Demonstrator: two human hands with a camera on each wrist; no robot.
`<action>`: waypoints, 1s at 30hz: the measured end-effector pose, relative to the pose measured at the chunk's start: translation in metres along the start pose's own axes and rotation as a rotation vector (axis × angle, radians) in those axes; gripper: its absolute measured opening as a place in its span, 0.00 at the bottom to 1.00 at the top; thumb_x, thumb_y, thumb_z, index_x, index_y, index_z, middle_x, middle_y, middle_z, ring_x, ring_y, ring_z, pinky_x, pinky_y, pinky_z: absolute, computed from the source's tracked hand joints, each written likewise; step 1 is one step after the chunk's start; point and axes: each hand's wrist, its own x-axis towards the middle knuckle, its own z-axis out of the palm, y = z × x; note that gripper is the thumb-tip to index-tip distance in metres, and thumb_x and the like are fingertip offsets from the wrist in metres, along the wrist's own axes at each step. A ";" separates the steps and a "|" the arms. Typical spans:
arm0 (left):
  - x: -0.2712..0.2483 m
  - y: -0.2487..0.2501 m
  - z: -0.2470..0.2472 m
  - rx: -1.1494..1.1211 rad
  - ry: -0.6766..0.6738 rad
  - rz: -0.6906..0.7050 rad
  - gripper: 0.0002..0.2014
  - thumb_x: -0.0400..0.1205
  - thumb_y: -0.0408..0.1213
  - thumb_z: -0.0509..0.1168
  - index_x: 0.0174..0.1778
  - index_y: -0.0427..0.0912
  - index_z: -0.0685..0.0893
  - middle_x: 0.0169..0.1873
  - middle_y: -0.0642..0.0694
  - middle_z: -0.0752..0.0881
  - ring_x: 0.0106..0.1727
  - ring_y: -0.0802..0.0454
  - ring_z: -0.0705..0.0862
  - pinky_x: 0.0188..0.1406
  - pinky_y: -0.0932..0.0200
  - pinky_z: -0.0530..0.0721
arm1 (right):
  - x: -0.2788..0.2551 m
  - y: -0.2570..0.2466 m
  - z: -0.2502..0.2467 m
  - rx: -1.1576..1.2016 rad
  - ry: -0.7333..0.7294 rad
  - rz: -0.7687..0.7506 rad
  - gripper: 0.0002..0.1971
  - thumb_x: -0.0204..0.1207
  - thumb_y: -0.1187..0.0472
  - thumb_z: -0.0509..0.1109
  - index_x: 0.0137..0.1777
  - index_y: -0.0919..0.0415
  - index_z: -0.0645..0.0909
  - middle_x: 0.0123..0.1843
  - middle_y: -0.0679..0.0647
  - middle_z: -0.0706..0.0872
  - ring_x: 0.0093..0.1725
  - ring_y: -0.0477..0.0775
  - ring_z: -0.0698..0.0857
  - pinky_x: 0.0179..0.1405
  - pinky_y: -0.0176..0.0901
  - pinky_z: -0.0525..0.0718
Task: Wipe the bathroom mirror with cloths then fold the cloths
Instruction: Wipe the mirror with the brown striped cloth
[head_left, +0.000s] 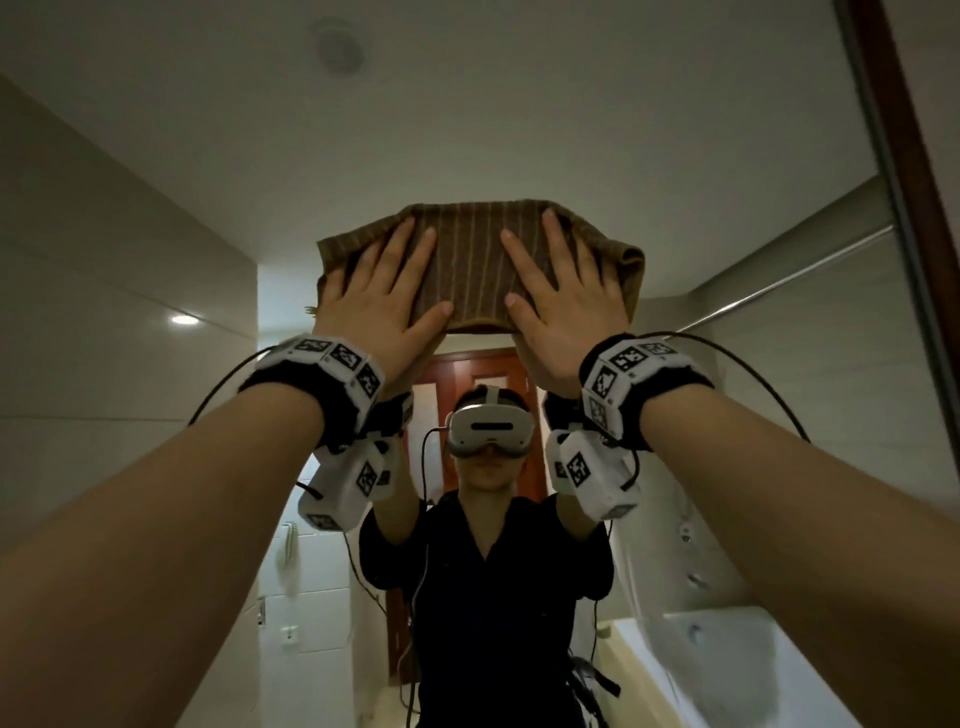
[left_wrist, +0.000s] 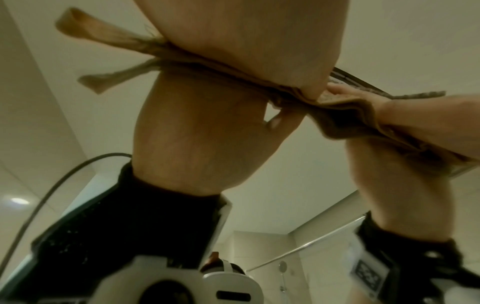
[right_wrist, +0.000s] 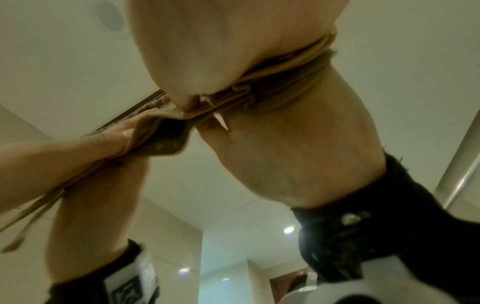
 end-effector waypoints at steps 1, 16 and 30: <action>-0.004 0.000 0.001 -0.009 0.003 -0.001 0.36 0.79 0.66 0.38 0.82 0.61 0.36 0.84 0.57 0.40 0.83 0.51 0.48 0.78 0.39 0.52 | -0.005 -0.006 0.001 0.007 0.001 0.013 0.31 0.84 0.40 0.45 0.83 0.36 0.36 0.87 0.51 0.35 0.85 0.61 0.47 0.81 0.62 0.46; -0.191 -0.036 0.012 -0.050 -0.163 -0.041 0.36 0.83 0.61 0.44 0.84 0.54 0.40 0.84 0.51 0.45 0.81 0.48 0.55 0.74 0.41 0.58 | -0.155 -0.113 0.039 0.121 -0.131 -0.014 0.34 0.84 0.42 0.50 0.85 0.40 0.38 0.86 0.53 0.33 0.84 0.64 0.52 0.77 0.62 0.61; -0.272 -0.026 0.020 -0.047 -0.353 -0.240 0.35 0.84 0.63 0.37 0.85 0.50 0.45 0.83 0.49 0.49 0.78 0.48 0.60 0.70 0.39 0.68 | -0.210 -0.142 0.058 0.211 -0.193 -0.055 0.37 0.80 0.41 0.57 0.86 0.42 0.44 0.87 0.53 0.44 0.80 0.58 0.62 0.68 0.55 0.74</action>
